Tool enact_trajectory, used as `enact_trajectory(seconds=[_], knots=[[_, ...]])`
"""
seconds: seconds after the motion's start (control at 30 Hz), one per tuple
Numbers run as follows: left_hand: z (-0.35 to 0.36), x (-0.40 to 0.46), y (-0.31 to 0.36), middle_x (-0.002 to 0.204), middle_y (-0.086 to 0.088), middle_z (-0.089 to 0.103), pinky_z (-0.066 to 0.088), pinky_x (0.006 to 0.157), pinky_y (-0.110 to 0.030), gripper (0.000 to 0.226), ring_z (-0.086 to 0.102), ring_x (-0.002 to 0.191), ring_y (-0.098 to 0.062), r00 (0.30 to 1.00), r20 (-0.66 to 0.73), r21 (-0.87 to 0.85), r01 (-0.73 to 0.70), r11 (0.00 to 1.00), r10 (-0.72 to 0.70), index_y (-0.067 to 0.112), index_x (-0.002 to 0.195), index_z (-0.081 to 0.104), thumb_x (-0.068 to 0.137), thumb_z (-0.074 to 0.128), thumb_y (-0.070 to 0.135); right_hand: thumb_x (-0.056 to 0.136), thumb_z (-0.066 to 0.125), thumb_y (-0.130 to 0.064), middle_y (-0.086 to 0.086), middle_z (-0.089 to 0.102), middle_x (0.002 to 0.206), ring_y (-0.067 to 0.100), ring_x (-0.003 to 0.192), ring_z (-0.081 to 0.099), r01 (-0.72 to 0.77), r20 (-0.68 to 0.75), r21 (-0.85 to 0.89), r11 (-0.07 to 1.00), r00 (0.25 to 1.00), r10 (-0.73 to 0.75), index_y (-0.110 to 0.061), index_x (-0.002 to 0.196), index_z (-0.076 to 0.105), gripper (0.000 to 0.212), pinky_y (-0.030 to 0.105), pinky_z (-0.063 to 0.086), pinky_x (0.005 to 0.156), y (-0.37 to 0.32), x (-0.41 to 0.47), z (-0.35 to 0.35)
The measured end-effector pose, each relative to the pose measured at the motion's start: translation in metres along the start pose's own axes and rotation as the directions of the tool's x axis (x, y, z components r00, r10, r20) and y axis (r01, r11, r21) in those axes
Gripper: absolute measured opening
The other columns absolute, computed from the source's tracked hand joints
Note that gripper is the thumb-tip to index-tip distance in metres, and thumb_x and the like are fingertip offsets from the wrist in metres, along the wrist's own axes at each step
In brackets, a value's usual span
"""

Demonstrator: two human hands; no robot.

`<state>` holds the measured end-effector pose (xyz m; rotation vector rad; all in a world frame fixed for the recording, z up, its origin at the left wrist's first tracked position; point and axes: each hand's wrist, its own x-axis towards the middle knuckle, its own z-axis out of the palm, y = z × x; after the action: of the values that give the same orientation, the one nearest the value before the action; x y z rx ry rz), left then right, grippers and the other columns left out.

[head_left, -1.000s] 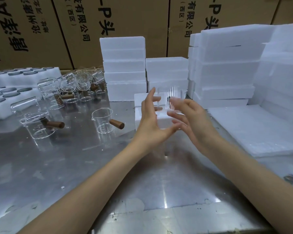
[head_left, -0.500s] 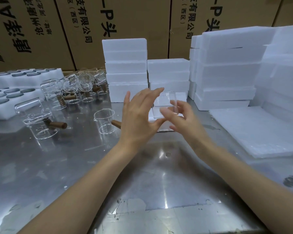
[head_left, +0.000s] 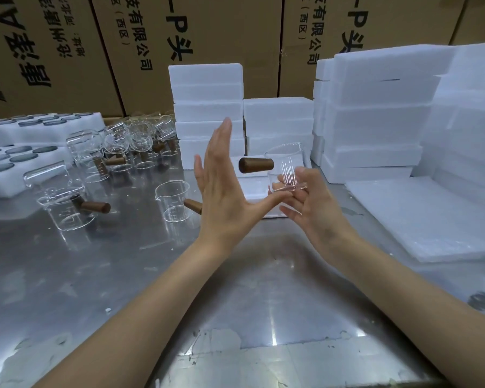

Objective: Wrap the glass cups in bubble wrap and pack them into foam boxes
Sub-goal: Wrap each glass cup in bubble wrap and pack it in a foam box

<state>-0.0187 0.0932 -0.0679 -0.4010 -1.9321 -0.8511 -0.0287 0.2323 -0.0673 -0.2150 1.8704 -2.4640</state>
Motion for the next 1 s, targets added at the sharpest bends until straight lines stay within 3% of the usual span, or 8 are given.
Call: enact_trajectory(seconds=[0.1,0.23,0.3,0.43,0.53,0.63,0.8,1.0], knots=[[-0.001,-0.001,0.0,0.151,0.002,0.034,0.022,0.113,-0.058,0.101,0.029,0.14,-0.008,0.991,0.08,-0.155,0.12,0.98,-0.109,0.024,0.143,0.017,0.068,0.084,0.041,0.071,0.052,-0.052,0.004,0.074,0.099,0.014,0.098,0.069,-0.049,0.044,0.099,0.994,0.998,0.045,-0.014,0.105,0.064,0.053,0.031,0.047,0.087,-0.002,-0.002,-0.001],[0.002,-0.003,0.002,0.118,0.031,0.051,0.03,0.11,-0.055,0.056,0.043,0.117,0.014,0.986,0.154,-0.179,0.095,0.979,-0.068,0.028,0.123,0.051,0.076,0.079,0.033,0.069,0.048,-0.054,0.009,0.073,0.101,0.017,0.102,0.068,-0.12,0.125,0.131,0.984,0.987,0.104,-0.007,0.11,0.061,0.064,0.035,0.044,0.1,-0.006,-0.005,0.0],[0.003,-0.003,0.004,0.111,0.031,0.056,0.03,0.109,-0.056,0.041,0.047,0.114,0.013,0.988,0.142,-0.201,0.09,0.975,-0.062,0.028,0.114,0.056,0.078,0.075,0.033,0.075,0.046,-0.058,0.008,0.073,0.104,0.015,0.104,0.067,-0.122,0.148,0.097,0.988,0.983,0.107,-0.008,0.115,0.06,0.065,0.036,0.044,0.1,-0.007,-0.006,0.0],[0.001,0.0,-0.002,0.113,0.005,0.061,0.038,0.106,-0.044,0.055,0.055,0.111,-0.011,0.995,0.081,-0.163,0.068,0.984,-0.055,0.014,0.125,0.058,0.076,0.081,0.024,0.09,0.041,-0.058,-0.002,0.07,0.114,0.011,0.107,0.064,-0.07,0.076,0.09,0.993,0.995,0.063,-0.019,0.122,0.058,0.053,0.037,0.044,0.092,-0.009,-0.005,-0.003],[0.0,0.0,-0.005,0.114,0.005,0.053,0.037,0.102,-0.02,0.062,0.054,0.111,-0.016,0.994,0.083,-0.092,0.073,0.993,-0.065,0.016,0.131,0.055,0.075,0.08,0.014,0.084,0.047,-0.064,-0.007,0.065,0.117,0.008,0.107,0.062,0.068,-0.066,0.034,0.997,0.996,-0.066,-0.025,0.123,0.056,0.056,0.036,0.045,0.09,-0.015,-0.004,-0.006],[0.0,0.0,-0.007,0.116,0.002,0.051,0.033,0.097,-0.008,0.064,0.053,0.112,-0.015,0.993,0.089,-0.071,0.079,0.994,-0.072,0.018,0.134,0.053,0.075,0.077,0.01,0.077,0.057,-0.063,-0.013,0.063,0.116,0.002,0.104,0.062,0.201,-0.071,-0.088,0.976,0.976,-0.207,-0.034,0.117,0.053,0.049,0.032,0.047,0.088,-0.018,-0.005,-0.005],[-0.001,0.0,-0.01,0.12,-0.003,0.051,0.03,0.099,-0.013,0.066,0.048,0.114,-0.017,0.991,0.131,0.045,0.0,0.999,-0.006,0.018,0.136,0.053,0.075,0.073,0.004,0.082,0.064,-0.049,-0.024,0.069,0.097,-0.002,0.098,0.063,0.346,-0.043,-0.25,0.904,0.929,-0.368,-0.036,0.114,0.05,0.037,0.028,0.048,0.089,-0.014,-0.006,-0.002],[0.0,-0.001,-0.01,0.127,-0.01,0.05,0.035,0.102,-0.031,0.068,0.045,0.119,-0.024,0.97,0.217,0.092,-0.13,0.987,0.107,0.015,0.138,0.05,0.075,0.073,0.005,0.094,0.056,-0.032,-0.012,0.074,0.09,0.002,0.085,0.067,0.3,-0.118,-0.297,0.907,0.931,-0.346,-0.017,0.101,0.067,0.02,0.023,0.052,0.078,-0.016,-0.002,-0.01]])
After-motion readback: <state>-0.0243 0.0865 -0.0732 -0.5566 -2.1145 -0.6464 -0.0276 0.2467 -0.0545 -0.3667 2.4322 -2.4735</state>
